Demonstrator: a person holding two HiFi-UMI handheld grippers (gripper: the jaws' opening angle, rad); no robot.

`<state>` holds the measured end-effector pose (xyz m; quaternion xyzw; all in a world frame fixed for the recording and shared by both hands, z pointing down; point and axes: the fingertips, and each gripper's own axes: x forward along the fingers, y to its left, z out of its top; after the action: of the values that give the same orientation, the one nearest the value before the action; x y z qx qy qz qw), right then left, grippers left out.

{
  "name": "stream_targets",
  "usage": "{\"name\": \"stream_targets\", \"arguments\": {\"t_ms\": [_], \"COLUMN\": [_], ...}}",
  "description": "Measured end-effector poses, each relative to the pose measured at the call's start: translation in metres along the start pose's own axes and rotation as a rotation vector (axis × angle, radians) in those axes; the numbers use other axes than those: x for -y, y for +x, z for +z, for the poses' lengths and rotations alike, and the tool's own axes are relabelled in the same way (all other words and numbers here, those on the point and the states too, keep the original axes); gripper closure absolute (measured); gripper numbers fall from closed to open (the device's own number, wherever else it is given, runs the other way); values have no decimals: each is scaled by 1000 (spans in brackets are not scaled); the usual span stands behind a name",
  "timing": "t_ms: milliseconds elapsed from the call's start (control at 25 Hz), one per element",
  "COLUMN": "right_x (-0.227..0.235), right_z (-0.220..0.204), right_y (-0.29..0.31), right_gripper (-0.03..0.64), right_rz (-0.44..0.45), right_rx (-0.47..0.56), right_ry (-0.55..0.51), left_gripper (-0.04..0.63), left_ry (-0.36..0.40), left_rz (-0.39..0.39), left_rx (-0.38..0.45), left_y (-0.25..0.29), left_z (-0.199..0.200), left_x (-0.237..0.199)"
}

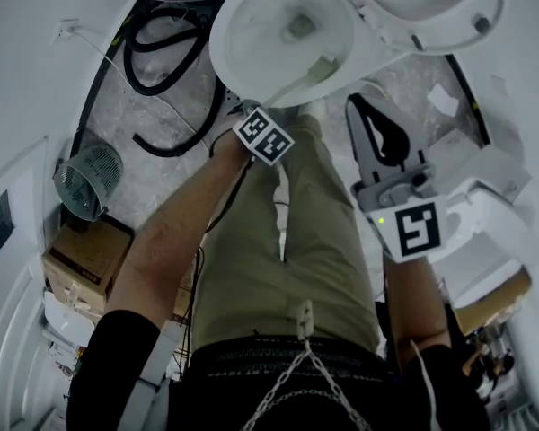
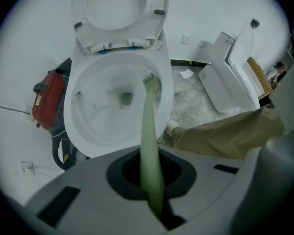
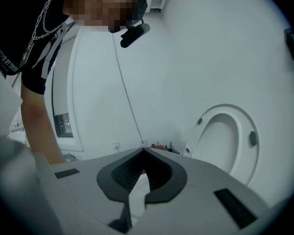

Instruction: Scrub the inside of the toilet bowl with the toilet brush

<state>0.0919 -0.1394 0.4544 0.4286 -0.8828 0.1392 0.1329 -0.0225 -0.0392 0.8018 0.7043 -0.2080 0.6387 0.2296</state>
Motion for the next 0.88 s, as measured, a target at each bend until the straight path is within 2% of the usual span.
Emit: {"name": "stream_targets", "arguments": {"t_ms": [240, 560, 880], "right_x": [-17, -35, -49], "right_z": [2, 4, 8], "right_y": [5, 16, 28], "right_gripper": [614, 614, 614], "right_rz": [11, 28, 60], "right_rx": [1, 3, 0], "right_ry": [-2, -5, -19], "left_gripper": [594, 594, 594], "left_ry": [9, -24, -126], "left_rz": [10, 28, 49], "left_rx": [-17, -49, -81], "left_y": [-5, -10, -9], "left_z": [-27, -60, -87], "left_x": [-9, -24, -49]}}
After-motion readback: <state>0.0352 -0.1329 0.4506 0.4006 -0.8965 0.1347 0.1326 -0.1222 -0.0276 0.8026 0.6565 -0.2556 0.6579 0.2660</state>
